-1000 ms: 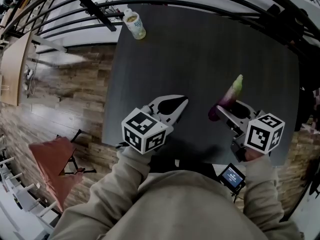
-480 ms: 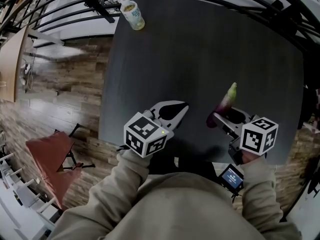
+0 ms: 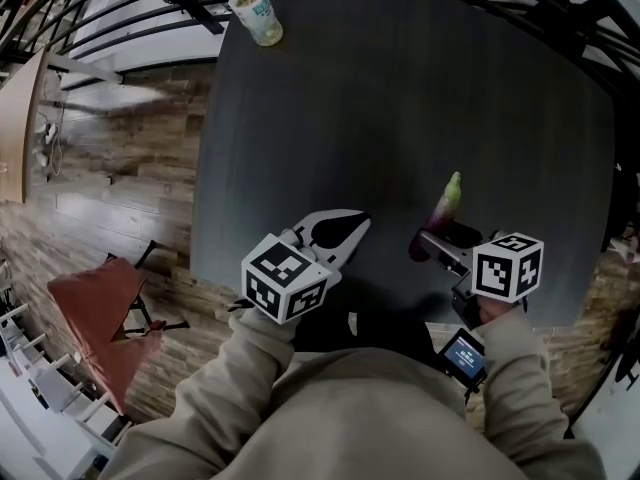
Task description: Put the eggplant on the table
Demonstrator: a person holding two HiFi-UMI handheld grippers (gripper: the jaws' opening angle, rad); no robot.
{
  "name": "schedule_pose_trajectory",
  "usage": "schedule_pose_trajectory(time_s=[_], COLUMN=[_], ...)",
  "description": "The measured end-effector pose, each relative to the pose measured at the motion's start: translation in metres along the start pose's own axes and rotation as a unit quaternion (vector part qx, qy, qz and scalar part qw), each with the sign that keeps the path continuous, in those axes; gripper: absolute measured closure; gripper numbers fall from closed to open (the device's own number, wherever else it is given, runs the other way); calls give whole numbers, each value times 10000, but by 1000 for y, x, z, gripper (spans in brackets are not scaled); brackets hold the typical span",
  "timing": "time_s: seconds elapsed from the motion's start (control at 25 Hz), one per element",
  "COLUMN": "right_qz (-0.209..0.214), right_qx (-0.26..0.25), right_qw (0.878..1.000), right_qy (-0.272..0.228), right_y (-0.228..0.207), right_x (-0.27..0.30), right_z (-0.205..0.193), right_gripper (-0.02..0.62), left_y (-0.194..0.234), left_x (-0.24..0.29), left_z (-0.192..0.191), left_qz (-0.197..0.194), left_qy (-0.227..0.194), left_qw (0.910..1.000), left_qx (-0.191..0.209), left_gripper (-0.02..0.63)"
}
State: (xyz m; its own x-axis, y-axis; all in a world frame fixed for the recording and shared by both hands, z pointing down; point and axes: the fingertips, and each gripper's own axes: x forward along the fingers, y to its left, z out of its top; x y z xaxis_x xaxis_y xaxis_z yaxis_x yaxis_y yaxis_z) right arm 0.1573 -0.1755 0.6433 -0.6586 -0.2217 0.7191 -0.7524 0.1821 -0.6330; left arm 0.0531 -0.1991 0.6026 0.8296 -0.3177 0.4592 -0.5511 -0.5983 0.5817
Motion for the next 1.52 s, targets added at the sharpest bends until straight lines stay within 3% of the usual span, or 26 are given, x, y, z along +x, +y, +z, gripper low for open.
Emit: schedule_pose_trajectory(time_s=[0.64,1.16,1.52], right_qz=[-302,-485,-386], right_qx=[297,486,581], right_qw=[9927,9917,9927], right_qy=[1129,1084,983], right_y=[-37,-51,-49], right_x=[32,38,42], right_z=[-57,-64,-63], right_gripper=[364,359,334], left_y=[-1,0,1], left_x=[-2,-2,-1], left_z=[-8,-28,-35], left_qz=[-33,6,13], left_qy=[-72,41,75], left_qw=[9995,9992,9990], left_qx=[-303,-402,-439], left_gripper=[604,603,604])
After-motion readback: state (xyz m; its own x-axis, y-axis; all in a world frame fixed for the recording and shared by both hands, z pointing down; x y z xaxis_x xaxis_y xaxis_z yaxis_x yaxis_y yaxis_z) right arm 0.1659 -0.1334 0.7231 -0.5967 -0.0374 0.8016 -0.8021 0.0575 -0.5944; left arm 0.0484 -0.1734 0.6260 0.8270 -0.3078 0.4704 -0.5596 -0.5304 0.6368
